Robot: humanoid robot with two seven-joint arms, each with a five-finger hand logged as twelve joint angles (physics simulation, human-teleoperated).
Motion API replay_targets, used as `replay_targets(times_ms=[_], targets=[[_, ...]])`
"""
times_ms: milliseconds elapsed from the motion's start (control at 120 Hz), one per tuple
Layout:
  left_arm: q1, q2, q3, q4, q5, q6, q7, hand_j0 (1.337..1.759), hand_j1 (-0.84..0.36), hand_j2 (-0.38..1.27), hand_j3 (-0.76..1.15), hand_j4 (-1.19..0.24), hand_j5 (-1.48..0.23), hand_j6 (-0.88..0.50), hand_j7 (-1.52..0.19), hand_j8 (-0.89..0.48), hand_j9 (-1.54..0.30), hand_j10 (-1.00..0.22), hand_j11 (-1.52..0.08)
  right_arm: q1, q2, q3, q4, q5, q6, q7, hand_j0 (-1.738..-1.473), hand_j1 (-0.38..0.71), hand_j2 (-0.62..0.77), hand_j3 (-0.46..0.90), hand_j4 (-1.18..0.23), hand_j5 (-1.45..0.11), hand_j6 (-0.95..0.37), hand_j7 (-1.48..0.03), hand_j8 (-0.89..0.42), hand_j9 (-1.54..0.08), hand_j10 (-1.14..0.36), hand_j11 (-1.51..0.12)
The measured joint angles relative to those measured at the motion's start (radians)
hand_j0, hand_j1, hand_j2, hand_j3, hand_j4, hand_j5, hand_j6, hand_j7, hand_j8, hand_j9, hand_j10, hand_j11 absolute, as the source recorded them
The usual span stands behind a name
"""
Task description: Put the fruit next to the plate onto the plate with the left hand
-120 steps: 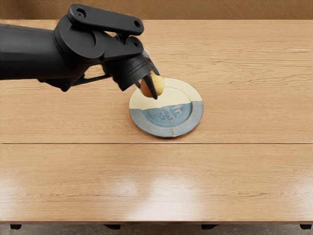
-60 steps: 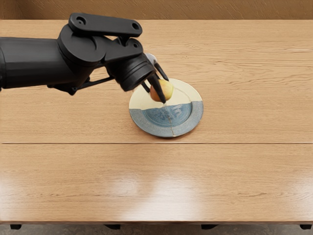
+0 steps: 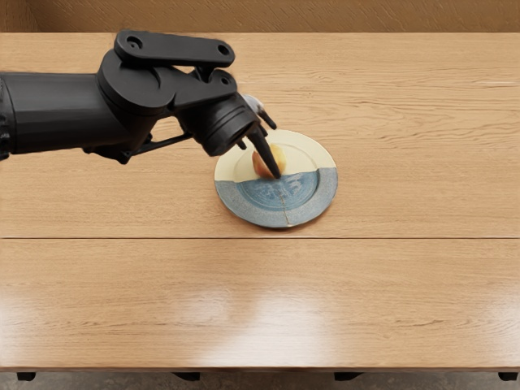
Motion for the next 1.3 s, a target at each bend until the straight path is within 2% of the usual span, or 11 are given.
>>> replay_targets(times_ms=[133,200,333,433,525,633,725,842,1033,1150,1300], targets=[[-0.003,0.0,-0.04,-0.001,0.04,0.012,0.0,1.658,0.04,0.07,0.0,-0.27,-0.35,-0.25,-0.35,-0.25,-0.35,-0.27,-0.35,0.0,0.0,0.0,0.0,0.0,0.0,0.0,-1.658,-0.3,-0.01,0.0,-0.04,-0.05,-0.04,-0.05,-0.04,-0.05,-0.04,-0.05],[-0.004,0.0,-0.079,-0.033,0.083,0.011,0.0,1.658,0.04,0.06,0.0,-0.27,-0.34,-0.25,-0.34,-0.25,-0.34,-0.26,-0.34,0.0,0.0,0.0,0.0,0.0,0.0,0.0,-1.658,-0.3,-0.01,0.0,-0.04,-0.05,-0.04,-0.05,-0.04,-0.05,-0.04,-0.05],[0.017,0.275,-0.17,-0.199,0.185,-0.01,-0.003,1.658,0.05,0.06,0.0,-0.26,-0.33,-0.25,-0.33,-0.25,-0.33,-0.26,-0.33,0.0,0.0,0.0,0.0,0.0,0.0,0.0,-1.658,-0.3,-0.01,0.0,-0.04,-0.05,-0.04,-0.05,-0.04,-0.05,-0.04,-0.05],[0.164,0.443,-0.283,-0.299,0.242,-0.147,-0.051,1.658,0.05,0.05,0.0,-0.25,-0.33,-0.25,-0.33,-0.25,-0.33,-0.25,-0.33,0.0,0.0,0.0,0.0,0.0,0.0,0.0,-1.658,-0.3,-0.01,0.0,-0.04,-0.05,-0.04,-0.05,-0.04,-0.05,-0.04,-0.05],[0.37,0.568,-0.438,-0.367,0.338,-0.309,-0.093,1.658,0.05,0.05,0.0,-0.25,-0.33,-0.25,-0.33,-0.25,-0.33,-0.25,-0.33,0.0,0.0,0.0,0.0,0.0,0.0,0.0,-1.658,-0.3,-0.01,0.0,-0.04,-0.05,-0.04,-0.05,-0.04,-0.05,-0.04,-0.05],[0.565,0.715,-0.64,-0.428,0.42,-0.525,-0.154,1.658,0.05,0.05,0.0,-0.25,-0.33,-0.25,-0.33,-0.25,-0.33,-0.25,-0.33,0.0,0.0,0.0,0.0,0.0,0.0,0.0,-1.658,-0.3,-0.01,0.0,-0.04,-0.05,-0.04,-0.05,-0.04,-0.05,-0.04,-0.05],[0.812,0.747,-0.861,-0.457,0.467,-0.73,-0.19,1.658,0.05,0.05,0.0,-0.25,-0.33,-0.25,-0.33,-0.25,-0.33,-0.25,-0.33,0.0,0.0,0.0,0.0,0.0,0.0,0.0,-1.658,-0.3,-0.01,0.0,-0.04,-0.05,-0.04,-0.05,-0.04,-0.05,-0.04,-0.05],[0.994,0.802,-1.13,-0.47,0.503,-0.871,-0.208,1.658,0.05,0.05,0.0,-0.25,-0.33,-0.25,-0.33,-0.25,-0.33,-0.25,-0.33,0.0,0.0,0.0,0.0,0.0,0.0,0.0,-1.658,-0.3,-0.01,0.0,-0.04,-0.05,-0.04,-0.05,-0.04,-0.05,-0.04,-0.05],[1.136,0.824,-1.392,-0.472,0.515,-0.928,-0.215,1.658,0.05,0.05,0.0,-0.25,-0.33,-0.25,-0.33,-0.25,-0.33,-0.25,-0.33,0.0,0.0,0.0,0.0,0.0,0.0,0.0,-1.658,-0.3,-0.01,0.0,-0.04,-0.05,-0.04,-0.05,-0.04,-0.05,-0.04,-0.05],[1.165,0.822,-1.464,-0.471,0.515,-0.935,-0.216,1.658,0.05,0.05,0.0,-0.25,-0.33,-0.25,-0.33,-0.25,-0.33,-0.25,-0.33,0.0,0.0,0.0,0.0,0.0,0.0,0.0,-1.658,-0.3,-0.01,0.0,-0.04,-0.05,-0.04,-0.05,-0.04,-0.05,-0.04,-0.05],[1.186,0.814,-1.493,-0.471,0.512,-0.938,-0.216,1.658,0.05,0.05,0.0,-0.25,-0.33,-0.25,-0.33,-0.25,-0.33,-0.25,-0.33,0.0,0.0,0.0,0.0,0.0,0.0,0.0,-1.658,-0.3,-0.01,0.0,-0.04,-0.05,-0.04,-0.05,-0.04,-0.05,-0.04,-0.05]])
